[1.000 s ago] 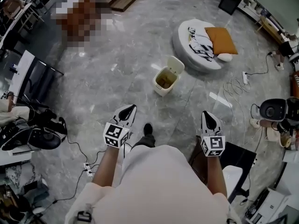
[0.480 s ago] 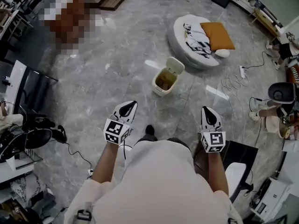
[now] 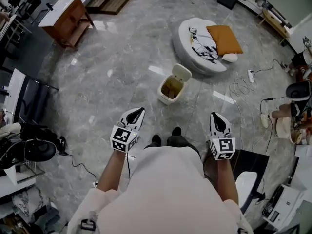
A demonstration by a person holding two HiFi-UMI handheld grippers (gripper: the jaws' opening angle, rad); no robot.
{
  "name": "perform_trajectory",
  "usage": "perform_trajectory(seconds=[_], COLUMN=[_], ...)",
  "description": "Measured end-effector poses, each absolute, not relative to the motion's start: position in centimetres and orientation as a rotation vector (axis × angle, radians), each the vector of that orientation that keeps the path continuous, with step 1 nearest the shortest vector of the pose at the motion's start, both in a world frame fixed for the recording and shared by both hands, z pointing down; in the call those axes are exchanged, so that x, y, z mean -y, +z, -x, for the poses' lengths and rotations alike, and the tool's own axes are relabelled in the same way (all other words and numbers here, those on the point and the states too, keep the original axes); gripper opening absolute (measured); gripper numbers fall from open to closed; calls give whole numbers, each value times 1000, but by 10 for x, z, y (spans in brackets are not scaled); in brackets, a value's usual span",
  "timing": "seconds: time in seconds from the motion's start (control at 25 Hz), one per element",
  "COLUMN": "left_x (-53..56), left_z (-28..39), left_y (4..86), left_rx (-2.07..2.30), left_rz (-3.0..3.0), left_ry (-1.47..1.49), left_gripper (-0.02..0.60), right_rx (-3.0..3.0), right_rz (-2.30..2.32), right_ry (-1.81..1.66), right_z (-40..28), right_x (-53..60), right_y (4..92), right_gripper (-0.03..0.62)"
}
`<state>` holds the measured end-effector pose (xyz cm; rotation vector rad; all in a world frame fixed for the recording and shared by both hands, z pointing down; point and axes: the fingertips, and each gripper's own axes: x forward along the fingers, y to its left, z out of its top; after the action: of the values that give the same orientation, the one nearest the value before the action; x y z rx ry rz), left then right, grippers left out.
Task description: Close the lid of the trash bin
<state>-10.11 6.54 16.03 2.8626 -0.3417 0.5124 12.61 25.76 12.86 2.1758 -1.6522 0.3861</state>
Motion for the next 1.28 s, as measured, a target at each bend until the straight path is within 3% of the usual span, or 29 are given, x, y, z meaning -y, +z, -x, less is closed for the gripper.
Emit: perform_trajectory(seconds=[1.28], left_x=[-14], left_z=[-47], left_y=[210], left_rx=[542], left_rz=[-2692], left_ry=[630], left_gripper=[17], right_rx=[1939], right_rz=[-1761], right_ry=[542], right_z=[-285], right_x=[-107], right_y=[220], right_gripper=[31])
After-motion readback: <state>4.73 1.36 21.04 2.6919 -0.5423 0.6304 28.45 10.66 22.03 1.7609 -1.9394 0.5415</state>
